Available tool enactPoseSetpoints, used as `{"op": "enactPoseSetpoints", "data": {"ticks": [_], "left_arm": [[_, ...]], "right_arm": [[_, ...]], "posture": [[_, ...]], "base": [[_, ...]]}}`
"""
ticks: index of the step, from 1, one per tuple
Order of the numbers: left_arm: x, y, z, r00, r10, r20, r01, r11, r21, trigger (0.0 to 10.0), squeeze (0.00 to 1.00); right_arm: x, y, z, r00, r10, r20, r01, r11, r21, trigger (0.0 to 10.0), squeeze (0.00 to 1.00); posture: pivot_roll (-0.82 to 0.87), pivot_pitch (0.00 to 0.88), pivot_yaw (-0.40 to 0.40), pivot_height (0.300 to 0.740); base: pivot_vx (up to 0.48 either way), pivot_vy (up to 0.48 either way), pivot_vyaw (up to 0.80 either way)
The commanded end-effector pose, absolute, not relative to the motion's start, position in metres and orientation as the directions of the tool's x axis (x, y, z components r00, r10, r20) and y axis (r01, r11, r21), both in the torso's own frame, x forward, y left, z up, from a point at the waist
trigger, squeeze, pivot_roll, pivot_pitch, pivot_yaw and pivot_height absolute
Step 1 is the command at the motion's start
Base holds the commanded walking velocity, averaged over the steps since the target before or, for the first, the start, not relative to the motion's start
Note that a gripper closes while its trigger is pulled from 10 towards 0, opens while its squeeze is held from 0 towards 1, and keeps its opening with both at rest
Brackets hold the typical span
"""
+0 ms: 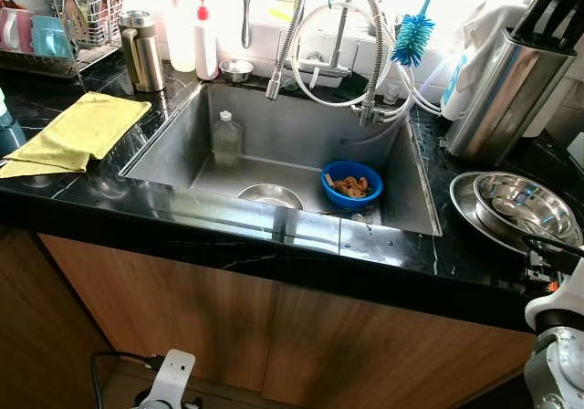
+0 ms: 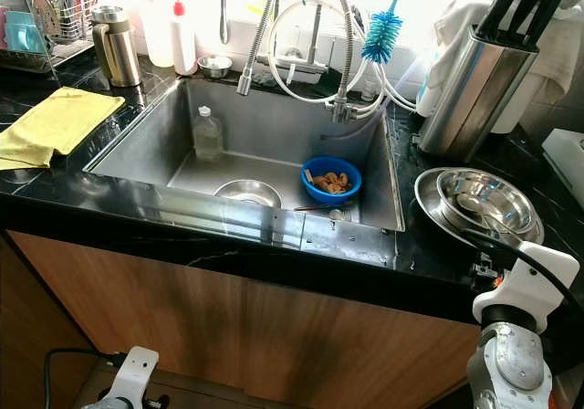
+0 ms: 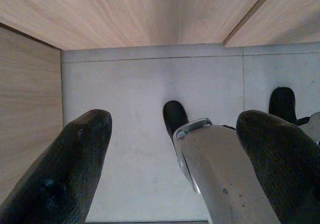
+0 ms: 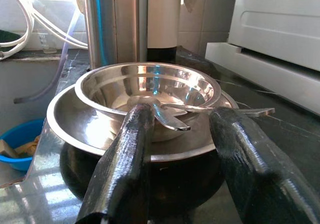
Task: Kitchen organization
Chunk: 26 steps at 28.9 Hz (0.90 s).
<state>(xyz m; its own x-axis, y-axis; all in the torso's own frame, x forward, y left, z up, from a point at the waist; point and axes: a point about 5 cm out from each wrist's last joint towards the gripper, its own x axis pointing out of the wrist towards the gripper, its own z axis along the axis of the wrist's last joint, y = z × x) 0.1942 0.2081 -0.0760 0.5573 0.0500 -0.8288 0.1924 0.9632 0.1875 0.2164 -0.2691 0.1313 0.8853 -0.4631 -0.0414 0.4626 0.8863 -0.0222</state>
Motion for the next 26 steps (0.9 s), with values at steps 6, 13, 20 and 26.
{"op": "enactPoseSetpoints", "data": {"ticks": [6,13,20,26], "left_arm": [[0.1956,0.2064,-0.0757,0.555,0.044,-0.831,0.207,0.96,0.189,10.0,0.0],[0.1956,0.2062,-0.0757,0.555,0.044,-0.83,0.207,0.96,0.189,10.0,0.0],[0.1957,0.2059,-0.0757,0.556,0.044,-0.83,0.207,0.96,0.189,10.0,0.0],[0.1959,0.2058,-0.0757,0.556,0.044,-0.83,0.205,0.96,0.189,10.0,0.0]], "right_arm": [[0.2186,-0.2706,0.1299,0.885,-0.462,-0.059,0.461,0.887,-0.027,5.9,0.0],[0.2205,-0.2691,0.1317,0.892,-0.45,-0.049,0.45,0.893,-0.02,0.0,0.0],[0.2223,-0.269,0.1323,0.895,-0.444,-0.046,0.444,0.896,-0.019,0.0,0.0],[0.2241,-0.2686,0.1337,0.896,-0.441,-0.041,0.441,0.897,-0.019,0.0,0.0]], "posture": [[0.13,0.0,-0.127,0.736],[0.13,0.0,-0.13,0.736],[0.13,0.0,-0.13,0.736],[0.13,0.0,-0.131,0.736]], "base": [[0.0,0.0,0.0],[0.0,0.0,0.0],[0.0,0.0,0.0],[0.0,0.0,0.0]]}}
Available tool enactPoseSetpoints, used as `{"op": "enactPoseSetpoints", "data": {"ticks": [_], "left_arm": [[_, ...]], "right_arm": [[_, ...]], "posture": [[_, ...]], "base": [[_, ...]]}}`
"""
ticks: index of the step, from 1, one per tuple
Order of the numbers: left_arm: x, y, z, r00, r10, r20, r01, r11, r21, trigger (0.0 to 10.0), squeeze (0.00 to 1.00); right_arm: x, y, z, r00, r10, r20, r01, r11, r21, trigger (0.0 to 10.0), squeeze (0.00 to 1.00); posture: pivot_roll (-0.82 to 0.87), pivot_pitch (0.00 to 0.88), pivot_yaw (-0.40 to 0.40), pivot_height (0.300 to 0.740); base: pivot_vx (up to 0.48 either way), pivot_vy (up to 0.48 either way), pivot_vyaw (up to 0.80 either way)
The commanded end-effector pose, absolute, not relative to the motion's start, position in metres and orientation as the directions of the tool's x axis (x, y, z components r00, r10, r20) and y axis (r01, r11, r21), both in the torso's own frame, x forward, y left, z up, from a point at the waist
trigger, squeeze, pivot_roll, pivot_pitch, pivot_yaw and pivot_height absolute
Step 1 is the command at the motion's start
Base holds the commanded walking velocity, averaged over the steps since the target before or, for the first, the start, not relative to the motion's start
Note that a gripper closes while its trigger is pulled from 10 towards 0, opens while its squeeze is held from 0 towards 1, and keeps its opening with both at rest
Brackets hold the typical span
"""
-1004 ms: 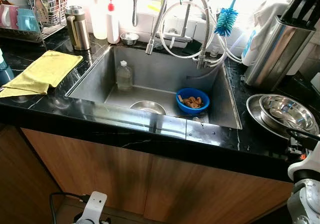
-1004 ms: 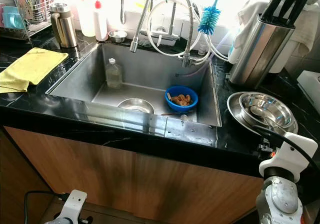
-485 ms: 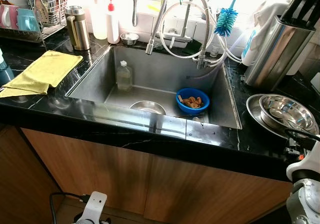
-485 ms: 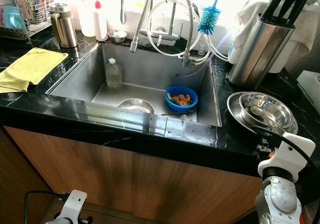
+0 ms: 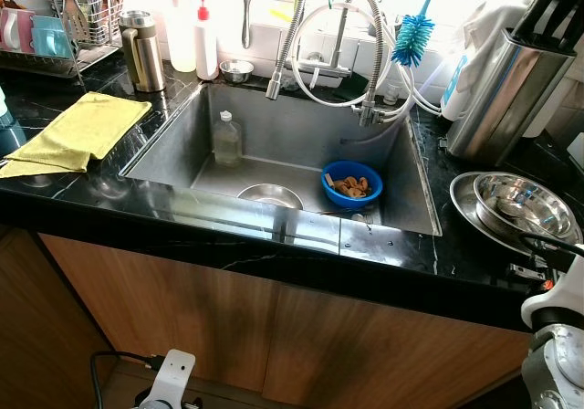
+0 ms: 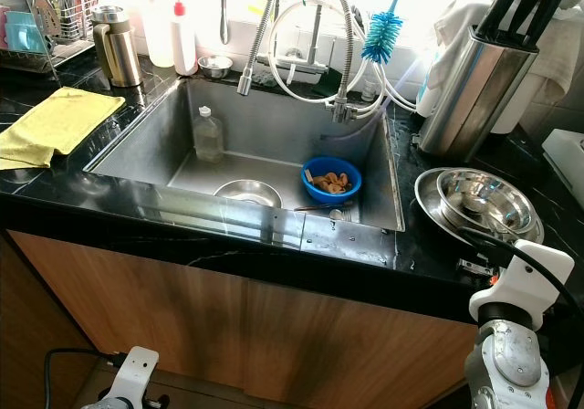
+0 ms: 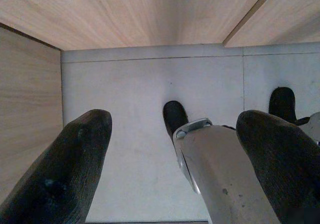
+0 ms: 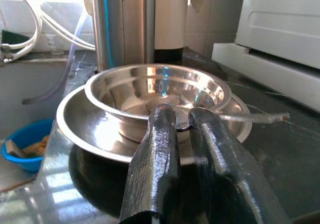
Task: Kitchen organization
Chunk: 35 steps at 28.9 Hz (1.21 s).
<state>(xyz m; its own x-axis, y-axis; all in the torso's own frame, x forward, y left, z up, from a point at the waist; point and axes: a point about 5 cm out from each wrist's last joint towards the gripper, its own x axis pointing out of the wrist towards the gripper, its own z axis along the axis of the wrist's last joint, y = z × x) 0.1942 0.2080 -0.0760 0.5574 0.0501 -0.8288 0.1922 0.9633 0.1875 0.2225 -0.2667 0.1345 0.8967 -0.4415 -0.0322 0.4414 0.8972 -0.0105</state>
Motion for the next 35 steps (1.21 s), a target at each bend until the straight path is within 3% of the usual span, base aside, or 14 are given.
{"op": "enactPoseSetpoints", "data": {"ticks": [1,31,32,33,34,35], "left_arm": [[0.196,0.206,-0.076,0.557,0.044,-0.83,0.205,0.96,0.189,10.0,0.0],[0.197,0.205,-0.075,0.563,0.044,-0.825,0.199,0.962,0.187,10.0,0.0],[0.197,0.205,-0.075,0.564,0.044,-0.825,0.198,0.962,0.187,10.0,0.0],[0.197,0.205,-0.075,0.564,0.044,-0.825,0.198,0.962,0.187,10.0,0.0],[0.197,0.204,-0.075,0.564,0.044,-0.825,0.197,0.963,0.186,10.0,0.0],[0.197,0.204,-0.075,0.564,0.044,-0.825,0.196,0.963,0.186,10.0,0.0]], "right_arm": [[0.225,-0.269,0.134,0.897,-0.441,-0.039,0.44,0.898,-0.018,0.0,0.0],[0.237,-0.266,0.186,0.879,-0.436,0.193,0.439,0.898,0.027,0.0,0.0],[0.238,-0.265,0.188,0.879,-0.434,0.2,0.438,0.899,0.027,0.8,0.0],[0.238,-0.265,0.188,0.879,-0.434,0.2,0.438,0.899,0.027,0.8,0.0],[0.239,-0.264,0.192,0.879,-0.426,0.213,0.433,0.901,0.018,9.3,0.0],[0.24,-0.263,0.194,0.879,-0.421,0.224,0.429,0.903,0.014,10.0,0.0]], "posture": [[0.13,0.0,-0.131,0.736],[0.13,0.0,-0.134,0.736],[0.13,0.0,-0.135,0.736],[0.13,0.0,-0.135,0.736],[0.13,0.0,-0.137,0.736],[0.13,0.0,-0.137,0.736]], "base": [[0.0,0.0,0.0],[0.0,0.0,0.0],[0.0,0.0,0.0],[0.0,0.0,0.0],[0.0,0.0,0.0],[0.0,0.0,0.0]]}}
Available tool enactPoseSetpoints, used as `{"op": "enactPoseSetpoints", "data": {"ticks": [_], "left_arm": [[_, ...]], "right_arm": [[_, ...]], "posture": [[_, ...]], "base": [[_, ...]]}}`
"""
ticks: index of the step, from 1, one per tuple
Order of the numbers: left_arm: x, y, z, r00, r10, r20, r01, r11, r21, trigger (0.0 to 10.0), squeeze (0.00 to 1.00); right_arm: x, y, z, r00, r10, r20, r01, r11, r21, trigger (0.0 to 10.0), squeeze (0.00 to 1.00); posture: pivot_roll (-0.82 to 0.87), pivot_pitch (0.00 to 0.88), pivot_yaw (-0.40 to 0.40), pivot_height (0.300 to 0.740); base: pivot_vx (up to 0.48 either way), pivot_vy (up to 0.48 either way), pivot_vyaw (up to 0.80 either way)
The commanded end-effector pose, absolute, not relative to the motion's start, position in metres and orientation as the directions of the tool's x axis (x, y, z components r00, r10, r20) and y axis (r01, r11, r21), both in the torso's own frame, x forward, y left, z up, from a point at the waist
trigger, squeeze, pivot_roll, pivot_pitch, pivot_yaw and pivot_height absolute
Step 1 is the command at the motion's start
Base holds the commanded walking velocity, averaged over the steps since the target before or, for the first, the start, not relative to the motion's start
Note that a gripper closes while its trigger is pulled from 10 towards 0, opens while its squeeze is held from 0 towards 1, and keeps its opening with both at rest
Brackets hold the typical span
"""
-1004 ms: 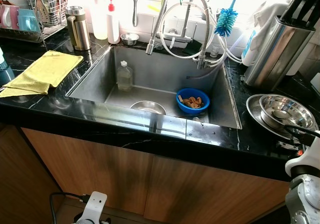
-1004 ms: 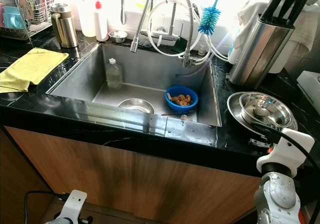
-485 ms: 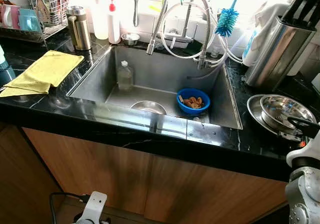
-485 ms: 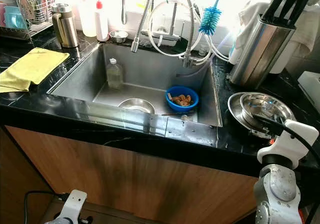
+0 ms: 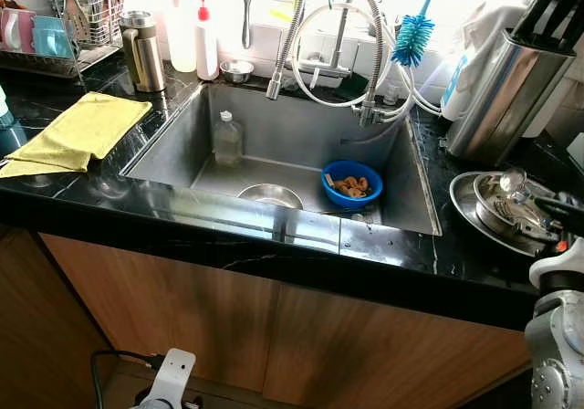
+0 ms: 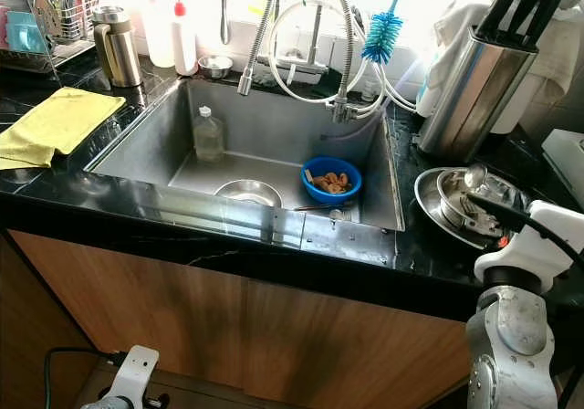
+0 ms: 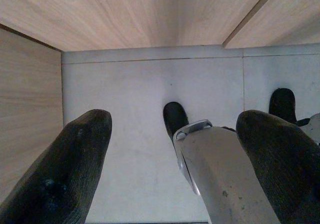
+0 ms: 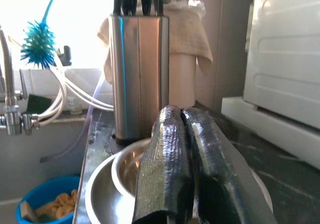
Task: Kitchen organization
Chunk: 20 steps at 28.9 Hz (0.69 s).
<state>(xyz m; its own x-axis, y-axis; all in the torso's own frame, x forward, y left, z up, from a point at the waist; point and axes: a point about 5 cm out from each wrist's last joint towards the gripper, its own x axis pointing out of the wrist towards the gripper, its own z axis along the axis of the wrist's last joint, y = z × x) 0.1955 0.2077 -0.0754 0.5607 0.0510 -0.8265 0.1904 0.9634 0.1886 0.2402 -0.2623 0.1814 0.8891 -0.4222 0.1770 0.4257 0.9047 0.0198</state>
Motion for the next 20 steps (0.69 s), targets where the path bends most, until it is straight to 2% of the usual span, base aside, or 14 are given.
{"op": "enactPoseSetpoints", "data": {"ticks": [1,11,12,13,14,15,20], "left_arm": [[0.197,0.204,-0.075,0.564,0.044,-0.825,0.195,0.963,0.186,10.0,0.0],[0.198,0.204,-0.075,0.567,0.047,-0.822,0.192,0.963,0.187,10.0,0.0],[0.198,0.204,-0.075,0.568,0.047,-0.821,0.19,0.964,0.187,10.0,0.0],[0.198,0.204,-0.075,0.568,0.047,-0.821,0.19,0.964,0.187,10.0,0.0],[0.198,0.204,-0.075,0.569,0.048,-0.821,0.189,0.964,0.187,10.0,0.0],[0.198,0.203,-0.075,0.57,0.048,-0.82,0.188,0.964,0.186,10.0,0.0],[0.198,0.203,-0.075,0.571,0.05,-0.82,0.184,0.965,0.187,10.0,0.0]], "right_arm": [[0.241,-0.263,0.197,0.879,-0.416,0.234,0.425,0.905,0.012,10.0,0.0],[0.252,-0.245,0.207,0.93,-0.277,0.242,0.288,0.958,-0.009,10.0,0.0],[0.258,-0.237,0.202,0.958,-0.197,0.211,0.204,0.979,-0.012,10.0,0.0],[0.258,-0.237,0.202,0.958,-0.197,0.211,0.204,0.979,-0.012,10.0,0.0],[0.262,-0.23,0.199,0.972,-0.139,0.189,0.143,0.99,-0.011,10.0,0.0],[0.269,-0.216,0.188,0.993,-0.005,0.117,0.005,1.0,-0.005,10.0,0.0],[0.282,-0.202,0.171,0.992,0.122,0.02,-0.121,0.992,-0.023,10.0,0.0]], "posture": [[0.13,0.0,-0.137,0.736],[0.13,0.0,-0.138,0.736],[0.13,0.0,-0.142,0.736],[0.13,0.0,-0.142,0.736],[0.13,0.0,-0.142,0.736],[0.14,0.0,-0.142,0.736],[0.14,0.0,-0.145,0.736]], "base": [[0.0,0.0,0.0],[0.0,0.0,0.0],[0.0,0.0,0.0],[0.0,0.0,0.0],[0.0,0.0,0.0],[0.0,0.0,0.0],[0.0,0.0,0.0]]}}
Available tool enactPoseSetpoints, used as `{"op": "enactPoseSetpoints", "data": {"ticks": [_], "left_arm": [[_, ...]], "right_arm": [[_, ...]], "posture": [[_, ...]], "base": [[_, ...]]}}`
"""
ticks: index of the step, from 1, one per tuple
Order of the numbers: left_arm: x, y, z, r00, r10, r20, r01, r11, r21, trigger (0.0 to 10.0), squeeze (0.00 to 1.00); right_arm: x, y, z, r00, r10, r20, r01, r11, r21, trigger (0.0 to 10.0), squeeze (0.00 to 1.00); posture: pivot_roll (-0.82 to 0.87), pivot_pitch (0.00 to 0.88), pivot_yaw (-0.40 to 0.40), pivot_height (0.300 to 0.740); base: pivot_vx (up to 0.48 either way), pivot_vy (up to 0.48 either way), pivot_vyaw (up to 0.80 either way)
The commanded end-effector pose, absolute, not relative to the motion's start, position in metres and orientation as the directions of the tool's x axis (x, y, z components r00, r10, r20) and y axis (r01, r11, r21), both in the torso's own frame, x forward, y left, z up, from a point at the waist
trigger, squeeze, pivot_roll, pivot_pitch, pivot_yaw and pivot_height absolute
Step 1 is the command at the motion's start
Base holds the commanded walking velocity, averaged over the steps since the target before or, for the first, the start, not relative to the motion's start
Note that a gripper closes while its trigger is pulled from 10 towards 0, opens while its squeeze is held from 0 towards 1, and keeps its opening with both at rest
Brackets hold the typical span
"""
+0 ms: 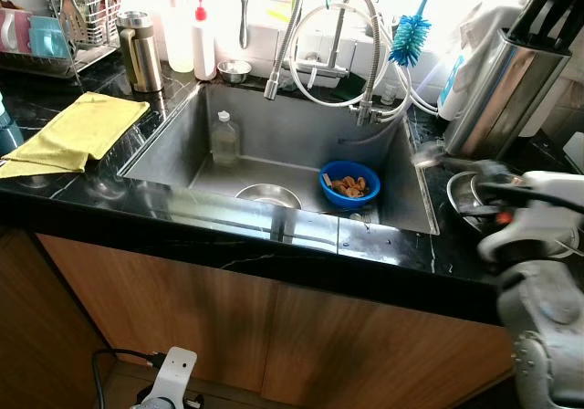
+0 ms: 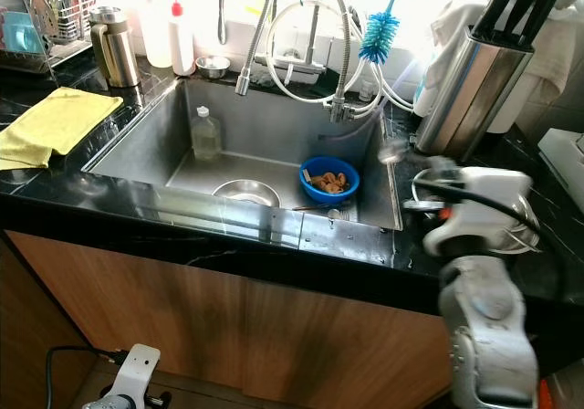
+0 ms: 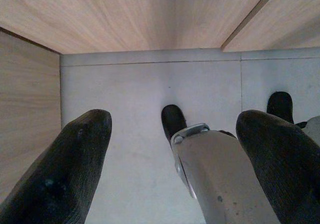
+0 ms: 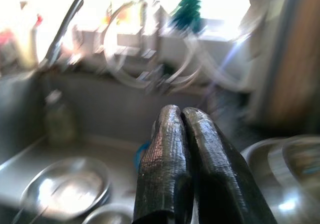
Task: Kitchen organization
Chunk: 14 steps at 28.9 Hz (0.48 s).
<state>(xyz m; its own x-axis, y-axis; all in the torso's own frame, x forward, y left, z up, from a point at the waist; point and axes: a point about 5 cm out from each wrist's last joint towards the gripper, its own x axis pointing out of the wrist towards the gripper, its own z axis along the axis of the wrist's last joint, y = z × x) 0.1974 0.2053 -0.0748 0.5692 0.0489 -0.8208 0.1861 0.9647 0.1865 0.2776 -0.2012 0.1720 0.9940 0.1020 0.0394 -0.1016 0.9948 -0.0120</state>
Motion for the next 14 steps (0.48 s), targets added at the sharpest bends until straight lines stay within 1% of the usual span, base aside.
{"op": "enactPoseSetpoints", "data": {"ticks": [1,3,4,7,9,11,14], "left_arm": [[0.198,0.203,-0.075,0.571,0.051,-0.819,0.182,0.965,0.187,10.0,0.0],[0.197,0.203,-0.075,0.571,0.051,-0.819,0.182,0.965,0.188,10.0,0.0],[0.197,0.203,-0.075,0.571,0.052,-0.819,0.182,0.965,0.188,10.0,0.0],[0.197,0.204,-0.075,0.571,0.052,-0.819,0.184,0.965,0.189,10.0,0.0],[0.197,0.204,-0.075,0.572,0.051,-0.819,0.186,0.964,0.19,10.0,0.0],[0.197,0.204,-0.075,0.572,0.051,-0.819,0.187,0.964,0.19,10.0,0.0],[0.197,0.204,-0.075,0.572,0.05,-0.818,0.19,0.963,0.192,10.0,0.0]], "right_arm": [[0.285,-0.201,0.17,0.991,0.135,0.013,-0.135,0.991,-0.02,10.0,0.0],[0.288,-0.2,0.169,0.989,0.147,0.008,-0.147,0.989,-0.022,10.0,0.0],[0.294,-0.2,0.165,0.987,0.16,-0.011,-0.16,0.987,-0.019,10.0,0.0],[0.303,-0.203,0.16,0.99,0.132,-0.04,-0.132,0.991,-0.006,10.0,0.0],[0.316,-0.211,0.151,0.992,0.088,-0.087,-0.086,0.996,0.026,10.0,0.0],[0.323,-0.213,0.147,0.991,0.084,-0.107,-0.079,0.995,0.055,10.0,0.0],[0.336,-0.213,0.141,0.987,0.084,-0.139,-0.079,0.996,0.041,10.0,0.0]], "posture": [[0.14,0.0,-0.145,0.736],[0.15,0.0,-0.143,0.736],[0.15,0.0,-0.142,0.736],[0.15,0.0,-0.14,0.736],[0.15,0.0,-0.14,0.736],[0.15,0.0,-0.14,0.736],[0.16,0.0,-0.137,0.736]], "base": [[0.0,0.0,0.0],[0.0,0.0,0.0],[0.0,0.0,0.0],[0.0,0.0,0.0],[0.0,0.0,0.0],[0.0,0.0,0.0],[0.0,0.0,0.0]]}}
